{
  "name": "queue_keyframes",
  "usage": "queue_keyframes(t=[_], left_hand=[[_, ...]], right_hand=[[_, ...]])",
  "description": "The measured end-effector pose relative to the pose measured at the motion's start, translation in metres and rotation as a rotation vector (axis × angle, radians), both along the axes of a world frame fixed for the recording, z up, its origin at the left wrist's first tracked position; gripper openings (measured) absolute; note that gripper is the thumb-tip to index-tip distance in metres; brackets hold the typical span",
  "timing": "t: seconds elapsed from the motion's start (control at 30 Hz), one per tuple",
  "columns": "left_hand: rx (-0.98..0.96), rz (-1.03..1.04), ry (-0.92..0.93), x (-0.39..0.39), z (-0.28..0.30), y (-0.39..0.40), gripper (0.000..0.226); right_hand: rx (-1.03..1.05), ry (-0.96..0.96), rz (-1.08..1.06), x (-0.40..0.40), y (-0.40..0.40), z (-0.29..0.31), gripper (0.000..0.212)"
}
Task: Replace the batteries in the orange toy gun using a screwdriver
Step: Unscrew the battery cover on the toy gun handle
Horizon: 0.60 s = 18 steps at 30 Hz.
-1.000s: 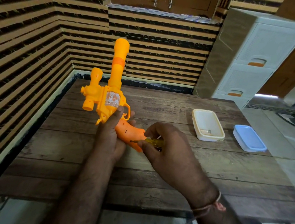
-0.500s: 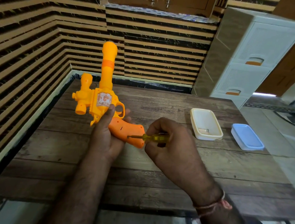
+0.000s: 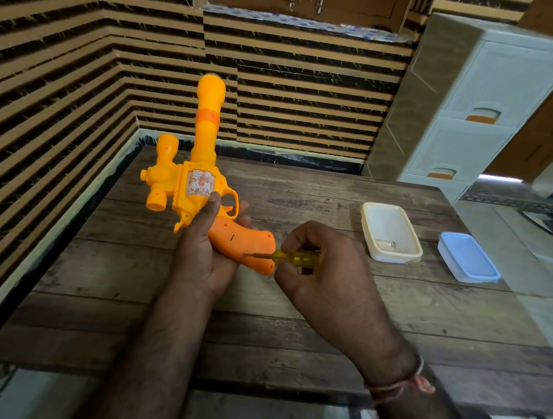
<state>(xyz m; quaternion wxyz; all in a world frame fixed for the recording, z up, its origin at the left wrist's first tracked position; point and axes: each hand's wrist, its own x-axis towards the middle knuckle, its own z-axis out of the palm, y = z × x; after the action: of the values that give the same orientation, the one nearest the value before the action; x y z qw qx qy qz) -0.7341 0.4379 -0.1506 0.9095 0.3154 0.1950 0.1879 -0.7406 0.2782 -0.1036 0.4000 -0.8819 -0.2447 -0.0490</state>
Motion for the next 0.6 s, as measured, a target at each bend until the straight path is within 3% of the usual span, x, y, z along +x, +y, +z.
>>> queue_keyframes(t=[0.6], left_hand=[[0.003,-0.005,-0.009,0.0011,-0.0021,0.0008,0.053]], right_hand=[[-0.01,-0.009,-0.079,-0.0025,0.0036,-0.0031,0.014]])
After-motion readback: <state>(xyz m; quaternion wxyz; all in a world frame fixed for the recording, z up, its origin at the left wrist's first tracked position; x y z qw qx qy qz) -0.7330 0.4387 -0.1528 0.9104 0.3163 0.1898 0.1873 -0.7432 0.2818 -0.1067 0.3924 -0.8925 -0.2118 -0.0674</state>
